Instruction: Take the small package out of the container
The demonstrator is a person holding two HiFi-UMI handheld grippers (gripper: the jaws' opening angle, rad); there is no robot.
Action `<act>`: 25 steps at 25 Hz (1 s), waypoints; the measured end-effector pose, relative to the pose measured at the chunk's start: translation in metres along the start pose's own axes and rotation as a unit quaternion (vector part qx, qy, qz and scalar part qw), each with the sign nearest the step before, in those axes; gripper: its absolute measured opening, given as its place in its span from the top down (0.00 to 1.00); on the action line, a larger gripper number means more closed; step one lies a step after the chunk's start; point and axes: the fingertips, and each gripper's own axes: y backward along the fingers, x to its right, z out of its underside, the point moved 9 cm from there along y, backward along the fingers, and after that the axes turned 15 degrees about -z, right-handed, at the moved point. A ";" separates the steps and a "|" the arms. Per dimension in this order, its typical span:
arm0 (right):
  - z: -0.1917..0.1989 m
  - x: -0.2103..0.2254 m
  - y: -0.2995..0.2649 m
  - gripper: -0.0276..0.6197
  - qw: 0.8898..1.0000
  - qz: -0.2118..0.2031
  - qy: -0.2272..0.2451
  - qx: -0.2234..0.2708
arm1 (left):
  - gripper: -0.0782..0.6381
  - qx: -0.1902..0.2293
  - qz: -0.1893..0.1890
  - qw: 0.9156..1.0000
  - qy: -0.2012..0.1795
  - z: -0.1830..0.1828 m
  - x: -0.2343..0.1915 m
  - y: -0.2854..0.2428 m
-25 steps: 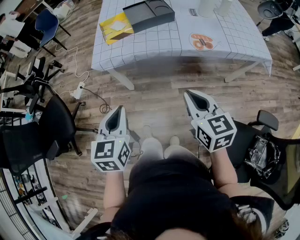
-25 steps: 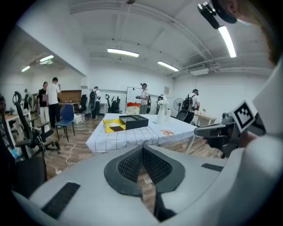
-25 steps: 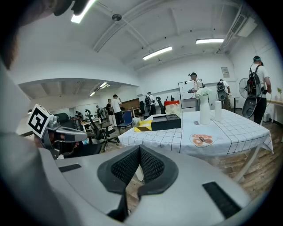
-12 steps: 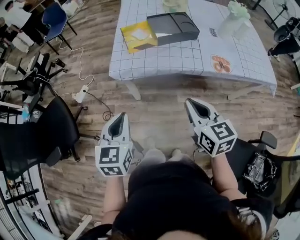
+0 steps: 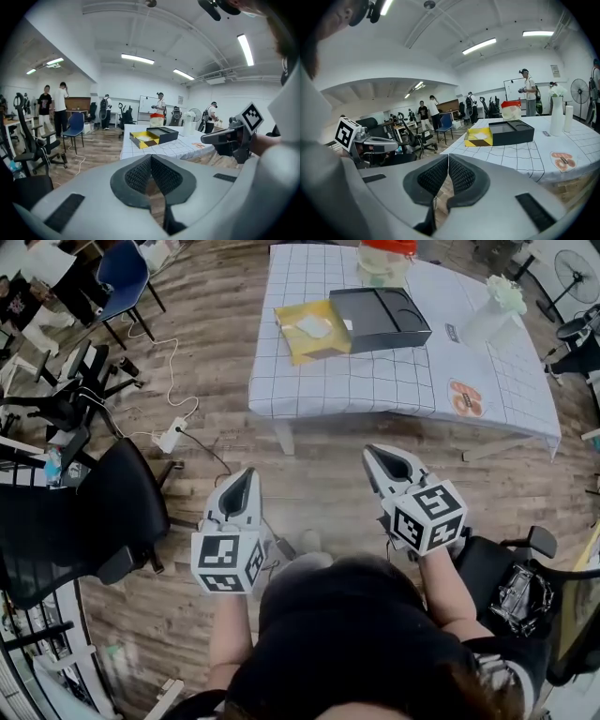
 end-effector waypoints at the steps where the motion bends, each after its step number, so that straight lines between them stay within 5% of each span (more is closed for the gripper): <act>1: -0.002 -0.001 -0.005 0.93 1.000 -0.002 0.001 -0.001 | 0.85 0.003 0.008 1.000 0.000 0.000 -0.004 -0.001; 11: -0.023 0.008 -0.056 0.88 1.000 -0.017 0.016 -0.012 | 0.85 -0.010 0.012 0.999 0.028 -0.005 -0.036 -0.032; 25: -0.078 0.101 -0.157 0.77 0.996 -0.043 0.062 -0.052 | 0.85 -0.018 -0.025 0.999 0.037 -0.052 -0.067 -0.127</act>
